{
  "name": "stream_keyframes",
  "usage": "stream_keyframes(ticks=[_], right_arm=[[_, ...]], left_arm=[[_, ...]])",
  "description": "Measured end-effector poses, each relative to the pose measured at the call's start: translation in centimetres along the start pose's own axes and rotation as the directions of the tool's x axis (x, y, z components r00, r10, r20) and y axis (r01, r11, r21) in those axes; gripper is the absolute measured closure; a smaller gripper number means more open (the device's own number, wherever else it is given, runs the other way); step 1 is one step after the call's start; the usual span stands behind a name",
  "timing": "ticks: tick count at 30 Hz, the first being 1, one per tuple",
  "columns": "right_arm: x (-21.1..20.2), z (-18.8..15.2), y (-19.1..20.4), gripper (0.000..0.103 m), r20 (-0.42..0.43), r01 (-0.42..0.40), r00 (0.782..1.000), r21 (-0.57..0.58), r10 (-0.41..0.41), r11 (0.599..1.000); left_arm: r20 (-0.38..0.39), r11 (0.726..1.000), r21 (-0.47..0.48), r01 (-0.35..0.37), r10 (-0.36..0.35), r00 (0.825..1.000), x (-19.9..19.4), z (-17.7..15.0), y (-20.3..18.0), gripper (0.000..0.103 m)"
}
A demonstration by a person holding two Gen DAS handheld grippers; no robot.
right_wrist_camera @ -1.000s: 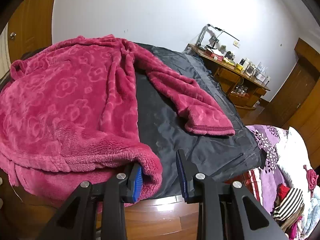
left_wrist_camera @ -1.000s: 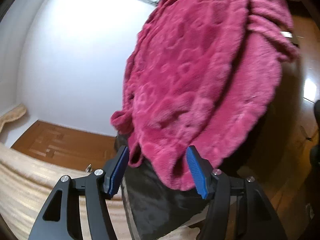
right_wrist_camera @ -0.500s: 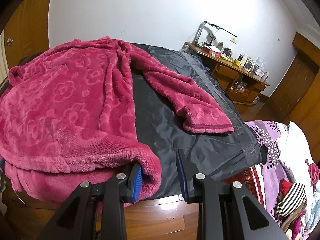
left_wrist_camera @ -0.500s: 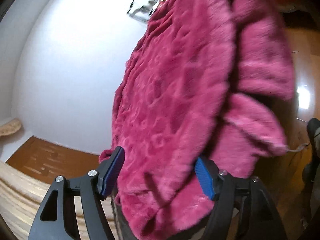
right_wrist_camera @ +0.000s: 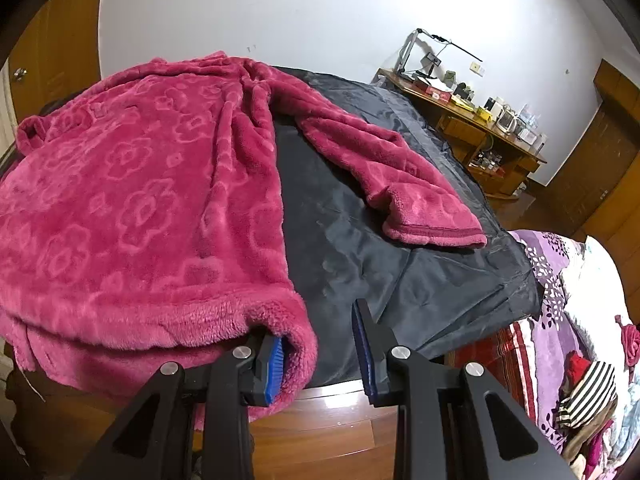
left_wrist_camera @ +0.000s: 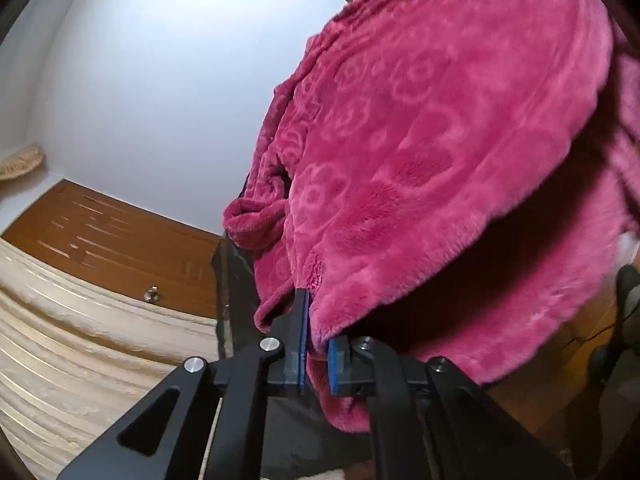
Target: Fold clothes
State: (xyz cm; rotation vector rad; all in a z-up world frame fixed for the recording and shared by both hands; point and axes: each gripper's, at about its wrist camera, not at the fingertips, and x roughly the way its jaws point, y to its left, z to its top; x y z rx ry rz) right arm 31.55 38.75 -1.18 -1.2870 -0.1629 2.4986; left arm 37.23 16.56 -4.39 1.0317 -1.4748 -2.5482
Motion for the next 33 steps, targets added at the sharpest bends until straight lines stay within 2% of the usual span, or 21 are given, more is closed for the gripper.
stream_keyframes(ticks=[2,5,8,10,11,14,18,20,24,25,27,28,29,30,31,32,33], right_arm=[[-0.3,0.2,-0.9,0.072,0.013,0.021,1.0,0.014,-0.021,1.0],[-1.5,0.5,-3.2,0.072,0.042,0.061,0.997,0.057,-0.064,0.996],[-2.9,0.8,-5.4,0.072,0.065,0.097,0.993,0.087,-0.103,0.991],[-3.5,1.0,-6.3,0.072,0.068,0.113,0.991,0.085,-0.119,0.99],[-3.5,1.1,-6.6,0.072,0.06,0.113,0.991,0.074,-0.118,0.991],[-2.9,0.5,-6.1,0.072,0.022,0.084,0.996,0.008,-0.084,0.996],[-1.4,-1.6,-4.2,0.072,-0.053,0.017,0.998,-0.081,-0.022,0.997],[-0.6,-2.7,-3.2,0.072,-0.098,-0.015,0.995,-0.108,0.005,0.994],[1.1,-4.8,-3.3,0.072,-0.192,-0.083,0.979,-0.107,0.061,0.991],[1.2,-5.2,-3.6,0.072,-0.199,-0.102,0.977,-0.105,0.08,0.989],[0.5,-4.8,-4.1,0.072,-0.159,-0.115,0.983,-0.117,0.095,0.987],[0.2,-4.5,-4.4,0.069,-0.138,-0.116,0.986,-0.124,0.099,0.985],[-0.1,-4.1,-4.7,0.065,-0.12,-0.121,0.987,-0.127,0.106,0.985],[-0.3,-3.5,-4.9,0.045,-0.106,-0.127,0.988,-0.124,0.114,0.984],[-0.5,-2.9,-5.2,0.029,-0.092,-0.131,0.989,-0.121,0.12,0.984],[-0.6,-2.5,-5.3,0.027,-0.082,-0.141,0.988,-0.122,0.131,0.983],[-0.7,-2.1,-5.3,0.026,-0.079,-0.158,0.986,-0.128,0.149,0.979]], left_arm=[[0.002,0.997,-0.051,0.065,-0.065,0.998,-1.6,0.1,0.9,0.097],[0.09,0.965,-0.18,0.193,-0.179,0.98,-6.4,0.9,3.3,0.097],[0.175,0.941,-0.252,0.226,-0.186,0.967,-11.1,1.6,5.0,0.097],[0.176,0.922,-0.29,0.255,-0.21,0.962,-11.8,1.9,6.0,0.097],[0.164,0.914,-0.304,0.268,-0.226,0.96,-11.6,1.8,6.2,0.097],[0.06,0.908,-0.313,0.278,-0.273,0.96,-10.2,-0.1,4.9,0.097],[-0.079,0.914,-0.305,0.266,-0.303,0.95,-7.7,-2.9,2.3,0.097],[-0.136,0.926,-0.28,0.253,-0.299,0.944,-6.5,-3.9,0.4,0.097],[-0.206,0.952,-0.191,0.24,-0.278,0.938,-4.9,-5.0,-2.9,0.096],[-0.214,0.953,-0.176,0.247,-0.282,0.935,-4.8,-4.9,-3.3,0.094],[-0.222,0.951,-0.152,0.267,-0.297,0.929,-4.9,-4.5,-3.7,0.093],[-0.223,0.949,-0.144,0.282,-0.308,0.925,-5.1,-4.3,-3.8,0.091],[-0.228,0.943,-0.138,0.304,-0.329,0.916,-5.3,-4.1,-3.8,0.082],[-0.237,0.931,-0.134,0.341,-0.364,0.901,-5.5,-4.0,-3.9,0.078],[-0.248,0.919,-0.13,0.373,-0.394,0.885,-5.7,-4.1,-3.9,0.072],[-0.265,0.912,-0.132,0.388,-0.409,0.873,-5.9,-4.6,-3.8,0.066],[-0.286,0.908,-0.139,0.395,-0.419,0.862,-6.0,-5.1,-3.7,0.064]])
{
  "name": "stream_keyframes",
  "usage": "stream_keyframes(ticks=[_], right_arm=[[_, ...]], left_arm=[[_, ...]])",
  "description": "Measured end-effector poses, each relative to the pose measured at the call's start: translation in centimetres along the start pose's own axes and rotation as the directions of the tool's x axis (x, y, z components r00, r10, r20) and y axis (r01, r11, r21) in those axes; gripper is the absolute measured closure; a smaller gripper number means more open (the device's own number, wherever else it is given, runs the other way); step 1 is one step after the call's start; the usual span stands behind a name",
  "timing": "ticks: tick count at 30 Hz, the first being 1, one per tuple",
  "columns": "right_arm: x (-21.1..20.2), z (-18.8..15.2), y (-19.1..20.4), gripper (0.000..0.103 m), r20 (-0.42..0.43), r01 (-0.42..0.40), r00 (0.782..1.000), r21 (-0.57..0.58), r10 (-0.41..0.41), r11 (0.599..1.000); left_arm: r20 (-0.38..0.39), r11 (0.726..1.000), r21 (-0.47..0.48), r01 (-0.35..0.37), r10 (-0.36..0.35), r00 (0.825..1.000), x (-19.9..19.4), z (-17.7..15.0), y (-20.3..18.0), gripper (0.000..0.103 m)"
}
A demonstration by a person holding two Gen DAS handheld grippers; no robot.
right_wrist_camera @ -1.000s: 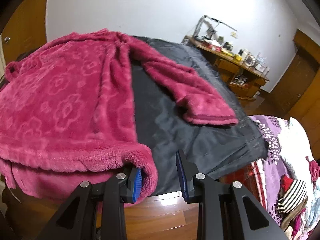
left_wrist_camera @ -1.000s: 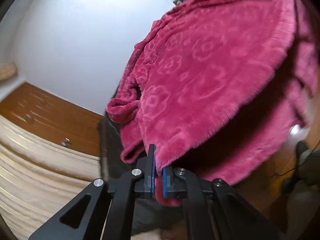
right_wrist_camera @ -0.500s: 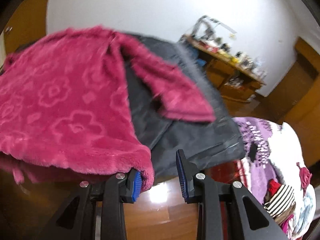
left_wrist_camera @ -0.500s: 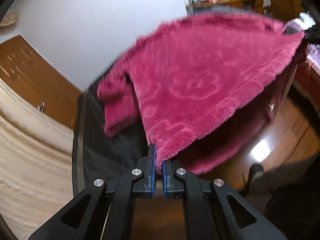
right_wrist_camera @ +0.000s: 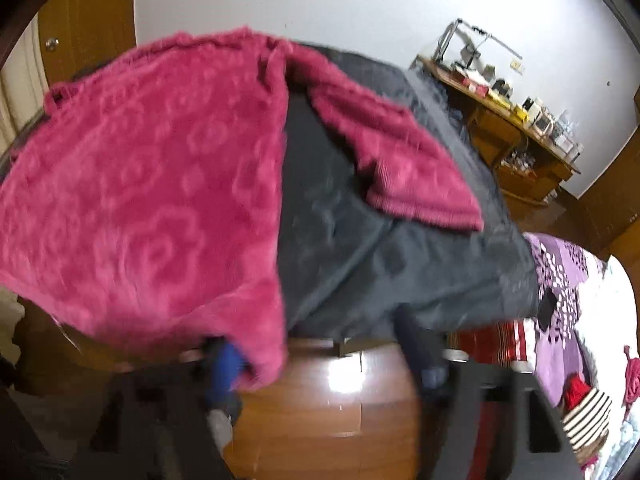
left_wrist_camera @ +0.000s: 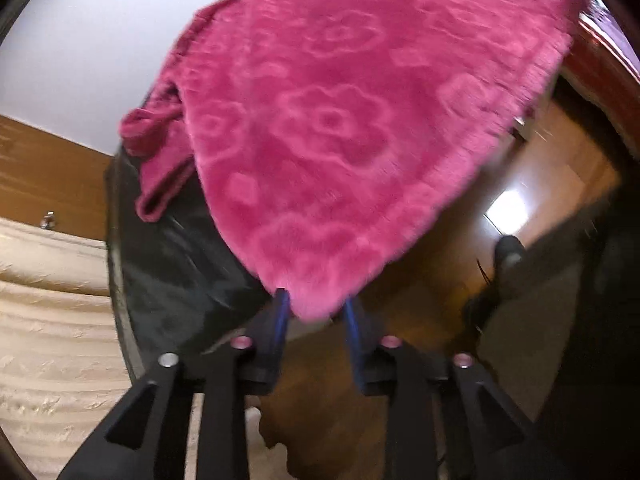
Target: Fold clothes
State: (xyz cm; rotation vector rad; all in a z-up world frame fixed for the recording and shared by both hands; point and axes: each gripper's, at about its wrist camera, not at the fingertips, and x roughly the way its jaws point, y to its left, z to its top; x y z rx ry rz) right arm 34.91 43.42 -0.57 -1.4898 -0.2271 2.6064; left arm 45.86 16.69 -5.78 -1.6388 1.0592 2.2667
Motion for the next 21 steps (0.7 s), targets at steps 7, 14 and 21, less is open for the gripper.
stream_keyframes(ticks=[7,14,21], right_arm=[[-1.2,1.5,-0.5,0.026,0.064,-0.07,0.995,-0.027,0.072,0.997],[-1.6,8.0,3.4,0.026,0.201,-0.18,0.962,-0.031,0.182,0.983],[-0.4,6.4,1.6,0.026,0.089,0.055,0.995,-0.018,-0.053,0.998]], left_arm=[[-0.082,0.926,-0.372,0.063,-0.101,0.991,-0.6,-2.7,5.6,0.064],[0.183,0.603,-0.755,0.257,-0.182,0.966,-0.7,-0.6,16.0,0.052],[0.334,0.283,-0.874,0.395,-0.242,0.911,5.4,1.0,24.5,0.039]])
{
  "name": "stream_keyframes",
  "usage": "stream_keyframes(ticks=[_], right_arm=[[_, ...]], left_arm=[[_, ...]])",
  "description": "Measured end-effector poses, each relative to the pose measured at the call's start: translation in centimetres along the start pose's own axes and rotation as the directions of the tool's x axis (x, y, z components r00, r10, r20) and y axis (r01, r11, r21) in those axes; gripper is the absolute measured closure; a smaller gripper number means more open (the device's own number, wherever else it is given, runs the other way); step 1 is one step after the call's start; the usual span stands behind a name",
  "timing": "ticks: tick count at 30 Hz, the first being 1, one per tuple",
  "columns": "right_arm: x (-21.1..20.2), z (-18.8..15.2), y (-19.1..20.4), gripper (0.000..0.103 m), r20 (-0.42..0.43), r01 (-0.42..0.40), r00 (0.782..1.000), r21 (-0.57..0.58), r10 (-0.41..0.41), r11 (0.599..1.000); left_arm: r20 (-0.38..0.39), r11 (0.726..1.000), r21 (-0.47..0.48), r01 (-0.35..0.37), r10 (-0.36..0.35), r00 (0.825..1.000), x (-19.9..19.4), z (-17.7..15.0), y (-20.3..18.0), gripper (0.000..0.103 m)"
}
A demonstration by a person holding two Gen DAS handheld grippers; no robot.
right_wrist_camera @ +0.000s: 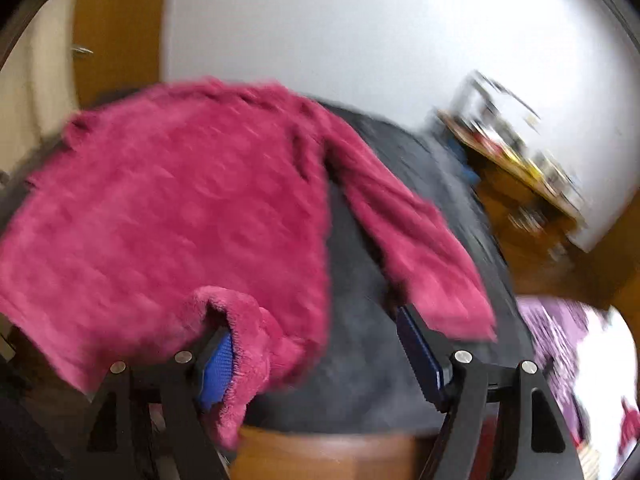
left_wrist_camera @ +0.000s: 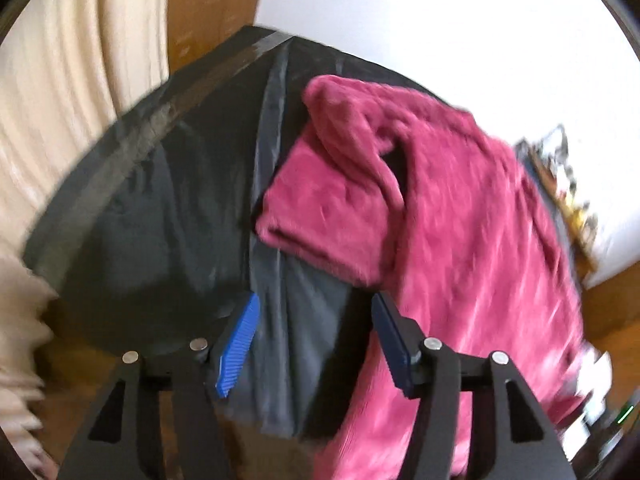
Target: Fold clothes
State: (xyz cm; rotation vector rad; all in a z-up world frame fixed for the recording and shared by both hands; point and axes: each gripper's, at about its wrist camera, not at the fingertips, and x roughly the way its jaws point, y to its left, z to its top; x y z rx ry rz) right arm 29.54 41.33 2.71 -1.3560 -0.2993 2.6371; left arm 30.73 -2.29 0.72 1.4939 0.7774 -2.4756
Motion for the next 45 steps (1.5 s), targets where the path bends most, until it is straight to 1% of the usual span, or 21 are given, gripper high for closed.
stream_keyframes(ticks=[1,3,5,12,14,16,17,19,21,22,23,24,25,29,31,33,35,37,39,41,45], right_arm=[[0.5,-0.9,-1.3,0.026,-0.051,0.03,0.998,0.058,-0.027,0.998],[0.8,-2.7,-3.6,0.026,-0.143,0.094,0.987,0.17,-0.07,0.981],[0.5,-4.3,-4.4,0.026,-0.209,0.154,0.972,0.223,-0.107,0.963],[1.2,-7.0,-0.9,0.026,-0.336,0.266,0.919,0.149,-0.204,0.952],[1.7,-8.2,-1.0,0.026,-0.382,0.31,0.89,0.102,-0.25,0.945],[1.1,-8.9,-1.8,0.026,-0.419,0.352,0.867,0.13,-0.27,0.927],[0.6,-8.8,-2.2,0.026,-0.427,0.371,0.861,0.153,-0.277,0.916],[-0.3,-7.6,-2.4,0.026,-0.403,0.392,0.867,0.187,-0.294,0.901],[-0.5,-5.5,-1.5,0.026,-0.359,0.38,0.884,0.18,-0.299,0.907],[-0.5,-4.4,-0.9,0.026,-0.337,0.37,0.893,0.172,-0.298,0.913],[-0.5,-3.3,-0.1,0.026,-0.313,0.356,0.903,0.163,-0.294,0.92],[-0.4,-2.1,0.8,0.026,-0.287,0.336,0.915,0.153,-0.284,0.929],[-0.2,-1.0,1.8,0.026,-0.26,0.316,0.926,0.144,-0.272,0.938],[-0.1,2.9,5.5,0.026,-0.16,0.226,0.965,0.101,-0.208,0.969],[0.1,4.3,7.4,0.026,-0.127,0.192,0.975,0.058,-0.184,0.98],[0.3,5.2,9.1,0.026,-0.105,0.165,0.981,0.023,-0.161,0.986],[0.7,5.5,9.8,0.026,-0.102,0.157,0.982,-0.004,-0.156,0.988],[1.4,5.3,10.1,0.026,-0.123,0.157,0.98,-0.016,-0.157,0.988],[2.2,4.9,9.7,0.026,-0.158,0.153,0.976,0.006,-0.15,0.988],[2.3,4.4,8.9,0.026,-0.184,0.16,0.972,0.04,-0.15,0.986],[2.5,3.7,7.9,0.026,-0.221,0.164,0.964,0.048,-0.149,0.985]], left_arm=[[-0.028,0.999,-0.046,0.013,-0.014,1.0,1.1,0.8,0.6,0.039],[-0.079,0.993,-0.106,0.05,-0.059,0.995,3.0,2.2,1.3,0.039],[-0.119,0.989,-0.131,0.076,-0.091,0.989,4.9,3.1,1.7,0.039],[-0.192,0.98,-0.183,0.084,-0.119,0.974,9.1,4.9,2.6,0.037],[-0.175,0.975,-0.195,0.103,-0.138,0.975,9.5,5.4,2.6,0.034],[-0.161,0.974,-0.195,0.113,-0.145,0.976,9.7,5.7,2.4,0.033],[-0.157,0.974,-0.195,0.118,-0.149,0.976,9.8,5.8,2.3,0.034],[-0.151,0.973,-0.19,0.13,-0.16,0.976,10.0,5.9,1.8,0.034],[-0.151,0.973,-0.186,0.139,-0.168,0.974,10.3,5.9,1.4,0.049],[-0.158,0.973,-0.186,0.139,-0.169,0.973,10.4,5.8,1.4,0.067],[-0.164,0.973,-0.186,0.139,-0.17,0.972,10.6,5.8,1.4,0.081],[-0.168,0.972,-0.19,0.141,-0.174,0.97,10.6,5.8,1.5,0.086],[-0.167,0.97,-0.196,0.145,-0.179,0.97,10.4,5.8,1.7,0.089],[-0.098,0.973,-0.192,0.13,-0.151,0.984,7.4,6.7,3.2,0.091],[-0.041,0.977,-0.195,0.089,-0.099,0.994,5.1,8.1,4.7,0.091],[0.027,0.98,-0.197,0.042,-0.037,0.999,2.7,9.7,6.4,0.091],[0.107,0.982,-0.188,-0.021,0.041,0.993,0.1,11.9,8.2,0.091],[0.18,0.979,-0.181,-0.091,0.124,0.976,-1.9,14.0,9.7,0.091],[0.227,0.972,-0.193,-0.136,0.179,0.957,-3.1,15.8,11.1,0.091],[0.237,0.967,-0.192,-0.165,0.209,0.949,-3.3,16.7,12.3,0.091],[0.19,0.955,-0.162,-0.247,0.276,0.942,-2.6,15.6,13.2,0.085]])
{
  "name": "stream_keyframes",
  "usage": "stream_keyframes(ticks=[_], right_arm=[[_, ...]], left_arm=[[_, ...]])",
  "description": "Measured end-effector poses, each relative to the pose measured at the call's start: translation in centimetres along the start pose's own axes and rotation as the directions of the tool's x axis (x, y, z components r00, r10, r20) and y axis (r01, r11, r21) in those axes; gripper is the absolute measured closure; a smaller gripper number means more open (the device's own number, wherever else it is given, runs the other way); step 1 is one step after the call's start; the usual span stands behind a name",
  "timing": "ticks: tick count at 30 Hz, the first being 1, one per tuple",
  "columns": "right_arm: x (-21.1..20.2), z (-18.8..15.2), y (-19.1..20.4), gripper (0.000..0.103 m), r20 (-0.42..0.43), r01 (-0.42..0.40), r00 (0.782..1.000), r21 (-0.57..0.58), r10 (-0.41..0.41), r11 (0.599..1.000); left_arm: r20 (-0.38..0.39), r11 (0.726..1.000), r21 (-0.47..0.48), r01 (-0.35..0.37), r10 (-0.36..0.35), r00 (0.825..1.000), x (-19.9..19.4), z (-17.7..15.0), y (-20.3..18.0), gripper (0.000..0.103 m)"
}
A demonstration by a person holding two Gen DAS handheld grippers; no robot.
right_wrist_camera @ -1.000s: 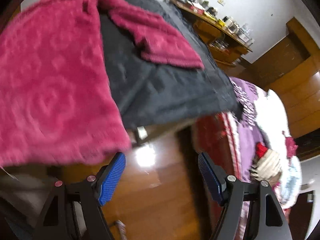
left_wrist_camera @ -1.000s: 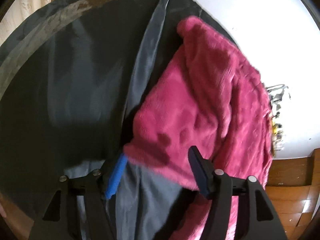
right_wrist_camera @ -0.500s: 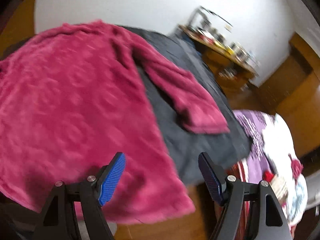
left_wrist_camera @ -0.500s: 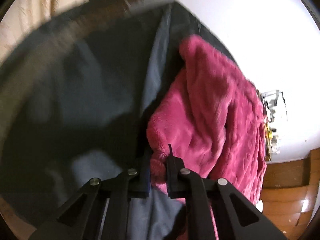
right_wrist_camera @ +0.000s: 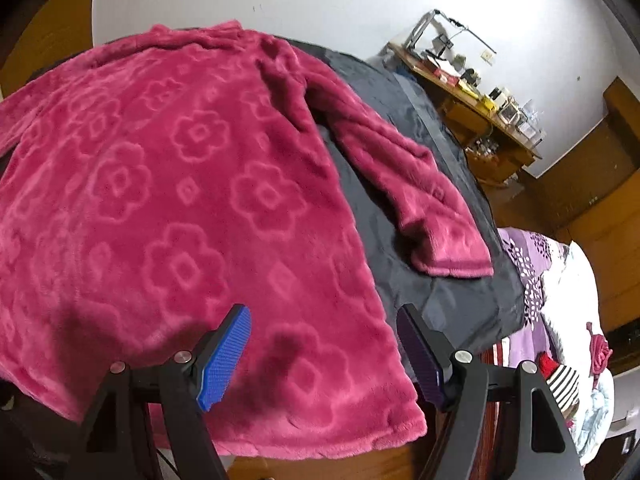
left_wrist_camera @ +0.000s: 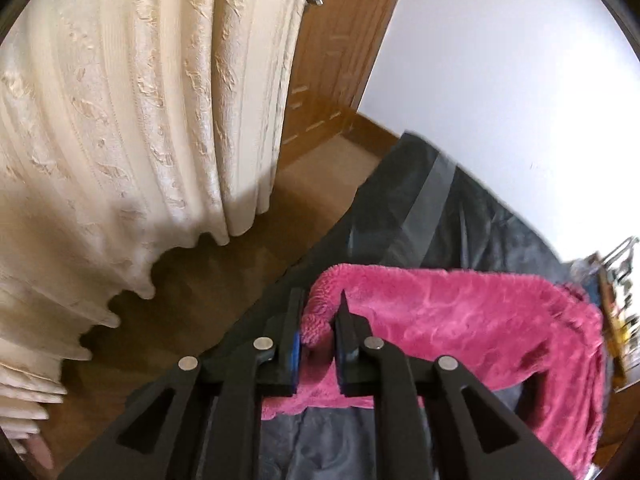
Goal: Fold clothes
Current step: 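Open the left gripper and hold both grippers over the flattened fleece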
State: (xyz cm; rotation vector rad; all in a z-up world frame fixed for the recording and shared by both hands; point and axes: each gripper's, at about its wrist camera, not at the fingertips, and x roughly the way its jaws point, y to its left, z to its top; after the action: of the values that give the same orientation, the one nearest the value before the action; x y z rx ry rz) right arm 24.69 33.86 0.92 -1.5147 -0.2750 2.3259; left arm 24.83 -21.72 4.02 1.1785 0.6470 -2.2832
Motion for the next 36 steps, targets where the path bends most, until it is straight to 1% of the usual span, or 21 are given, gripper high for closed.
stream_keyframes(ticks=[3,4,5,8,11,12,14,16,17,18,20,22,23,24,25,26,27,29,31,33,36], right_arm=[[0.3,-0.7,-0.5,0.026,-0.023,-0.009,1.0,-0.012,0.008,1.0],[0.4,-1.0,-0.6,0.026,-0.027,-0.012,1.0,-0.013,0.012,1.0],[0.6,-1.3,-0.8,0.026,-0.033,-0.019,0.999,-0.014,0.019,1.0],[1.1,-2.1,-1.4,0.026,-0.044,-0.042,0.998,-0.015,0.041,0.999],[1.5,-2.4,-2.0,0.026,-0.039,-0.073,0.997,-0.012,0.072,0.997],[1.6,-2.4,-2.1,0.026,-0.035,-0.089,0.995,-0.011,0.089,0.996],[2.0,-2.0,-2.3,0.026,-0.026,-0.132,0.991,-0.016,0.131,0.991],[2.5,-1.3,-2.2,0.026,-0.009,-0.184,0.983,-0.031,0.184,0.982],[2.7,-0.7,-1.9,0.026,-0.001,-0.213,0.977,-0.046,0.213,0.976],[3.1,0.0,-1.3,0.026,0.004,-0.244,0.97,-0.068,0.245,0.967],[3.7,1.5,-0.2,0.026,0.012,-0.303,0.952,-0.112,0.306,0.946],[4.4,2.8,1.0,0.026,0.01,-0.35,0.934,-0.166,0.357,0.922],[5.0,3.2,1.7,0.026,-0.001,-0.365,0.928,-0.198,0.372,0.91],[5.7,3.6,2.2,0.026,-0.015,-0.375,0.924,-0.228,0.382,0.899],[6.7,3.6,2.6,0.026,-0.041,-0.382,0.922,-0.255,0.385,0.888],[7.8,3.4,3.0,0.026,-0.088,-0.397,0.917,-0.277,0.389,0.875],[8.6,3.0,3.1,0.02,-0.12,-0.419,0.908,-0.287,0.401,0.862],[8.9,2.2,2.6,0.015,-0.119,-0.446,0.895,-0.291,0.43,0.847],[8.8,1.1,2.5,0.01,-0.12,-0.448,0.894,-0.307,0.432,0.84],[8.6,0.0,2.4,0.009,-0.114,-0.45,0.892,-0.31,0.437,0.837],[8.3,-1.2,1.8,0.008,-0.12,-0.475,0.879,-0.271,0.461,0.837]], left_arm=[[-0.027,0.998,0.051,-0.025,0.026,0.999,0.5,-0.7,-1.6,0.071],[-0.034,0.998,0.064,-0.027,0.029,0.999,0.5,-1.1,-2.2,0.062],[-0.04,0.997,0.075,-0.027,0.03,0.999,0.4,-1.7,-2.9,0.056],[-0.056,0.994,0.109,-0.032,0.038,0.998,0.4,-3.6,-5.0,0.048],[-0.052,0.988,0.144,-0.055,0.063,0.997,-0.9,-6.0,-6.7,0.043],[-0.055,0.987,0.156,-0.045,0.054,0.997,-1.4,-6.7,-7.2,0.043],[-0.066,0.979,0.203,0.009,0.004,0.998,-2.7,-9.0,-9.4,0.041],[-0.1,0.956,0.269,0.117,-0.093,0.991,-4.0,-11.9,-12.8,0.038],[-0.127,0.937,0.301,0.177,-0.144,0.981,-4.6,-13.3,-14.6,0.034],[-0.162,0.914,0.326,0.241,-0.197,0.967,-5.0,-14.9,-16.4,0.033],[-0.262,0.857,0.351,0.378,-0.297,0.918,-5.2,-18.8,-20.4,0.031],[-0.36,0.79,0.391,0.472,-0.341,0.869,-5.1,-23.1,-24.1,0.031],[-0.386,0.762,0.436,0.479,-0.323,0.864,-4.8,-25.3,-25.5,0.031],[-0.399,0.739,0.483,0.469,-0.292,0.87,-4.6,-27.3,-26.7,0.031],[-0.401,0.721,0.533,0.444,-0.247,0.882,-4.2,-29.2,-27.6,0.031],[-0.397,0.715,0.562,0.415,-0.207,0.894,-3.8,-30.5,-27.9,0.031],[-0.393,0.716,0.578,0.391,-0.175,0.903,-3.4,-31.5,-27.8,0.031],[-0.366,0.729,0.597,0.335,-0.124,0.922,-2.8,-32.8,-26.7,0.031],[-0.314,0.729,0.621,0.288,-0.105,0.943,-3.0,-33.5,-25.5,0.031],[-0.272,0.711,0.661,0.24,-0.071,0.96,-3.4,-34.3,-24.7,0.031],[-0.25,0.716,0.668,0.204,-0.042,0.967,-3.9,-34.9,-23.4,0.03]])
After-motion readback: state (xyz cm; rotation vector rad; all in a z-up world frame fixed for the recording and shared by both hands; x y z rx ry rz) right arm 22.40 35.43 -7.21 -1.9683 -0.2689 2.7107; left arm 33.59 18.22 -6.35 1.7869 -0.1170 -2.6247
